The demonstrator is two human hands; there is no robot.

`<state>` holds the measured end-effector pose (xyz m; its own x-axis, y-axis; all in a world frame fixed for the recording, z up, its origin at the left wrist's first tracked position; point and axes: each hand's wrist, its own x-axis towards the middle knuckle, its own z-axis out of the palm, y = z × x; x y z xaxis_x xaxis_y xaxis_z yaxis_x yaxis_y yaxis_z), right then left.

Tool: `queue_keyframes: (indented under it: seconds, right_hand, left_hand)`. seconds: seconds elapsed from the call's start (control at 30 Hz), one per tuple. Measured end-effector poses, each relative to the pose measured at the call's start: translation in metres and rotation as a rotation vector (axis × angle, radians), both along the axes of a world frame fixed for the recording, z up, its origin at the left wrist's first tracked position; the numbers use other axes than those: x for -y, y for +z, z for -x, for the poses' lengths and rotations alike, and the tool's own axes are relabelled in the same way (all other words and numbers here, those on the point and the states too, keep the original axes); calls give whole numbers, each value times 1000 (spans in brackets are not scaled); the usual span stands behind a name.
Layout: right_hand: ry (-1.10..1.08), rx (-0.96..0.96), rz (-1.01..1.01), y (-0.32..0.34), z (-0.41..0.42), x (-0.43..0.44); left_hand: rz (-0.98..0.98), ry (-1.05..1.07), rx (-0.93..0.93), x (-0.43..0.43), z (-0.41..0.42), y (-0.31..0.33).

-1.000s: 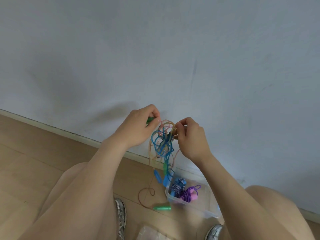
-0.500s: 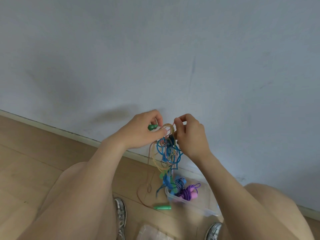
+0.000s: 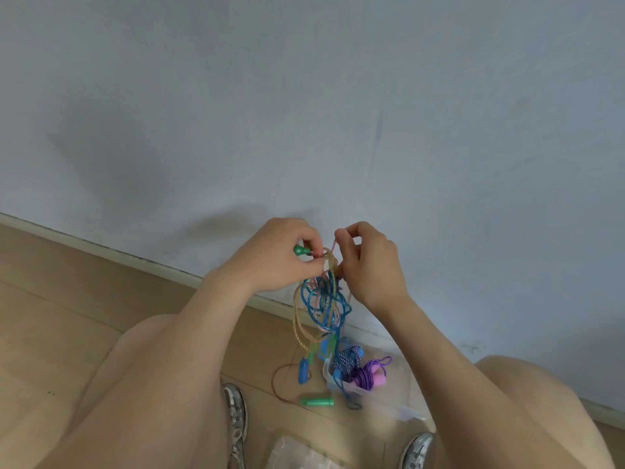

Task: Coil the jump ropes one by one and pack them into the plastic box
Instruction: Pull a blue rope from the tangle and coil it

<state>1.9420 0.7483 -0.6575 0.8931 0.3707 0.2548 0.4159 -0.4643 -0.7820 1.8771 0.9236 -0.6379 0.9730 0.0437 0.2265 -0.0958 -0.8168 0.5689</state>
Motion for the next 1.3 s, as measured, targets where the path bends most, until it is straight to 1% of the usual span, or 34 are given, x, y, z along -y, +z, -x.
queue_keyframes:
  seconds: [0.07, 0.2, 0.33, 0.43, 0.5, 0.6, 0.67, 0.73, 0.8, 0.9, 1.1, 1.23, 1.3]
  right_hand:
    - [-3, 1, -9, 2, 0, 2]
    - [3, 79, -15, 1, -3, 6]
    - [147, 72, -44, 5, 1, 5]
    - [184, 23, 21, 9, 8, 3]
    - [142, -10, 66, 9, 9, 1]
    - [113, 61, 236, 5, 7, 3]
    - [127, 74, 253, 3, 7, 4]
    - [159, 28, 184, 2, 6, 4]
    - [168, 1, 134, 2, 4, 4]
    - [115, 36, 110, 5, 3, 3]
    - [134, 17, 72, 0, 9, -3]
    - [83, -67, -162, 15, 4, 3]
    - [67, -114, -288, 20, 0, 7]
  left_hand:
    - [-26, 0, -7, 0, -1, 0]
    - [-44, 27, -34, -3, -4, 0]
    - [-54, 74, -49, -4, -5, -3]
    - [-51, 80, -68, -2, -6, -4]
    - [-45, 84, -72, -1, -6, -4]
    - [-11, 61, -82, 0, -5, -2]
    - [17, 39, -77, 0, -4, 0]
    - [8, 35, -59, -1, -3, 1]
    - [-76, 60, -39, -3, -3, 0]
    - [-239, 107, -69, -2, -4, -6]
    - [-366, 157, -109, -1, -9, -11]
    - [-405, 190, -298, -17, -8, -18]
    - [-386, 229, -358, -21, -8, -20]
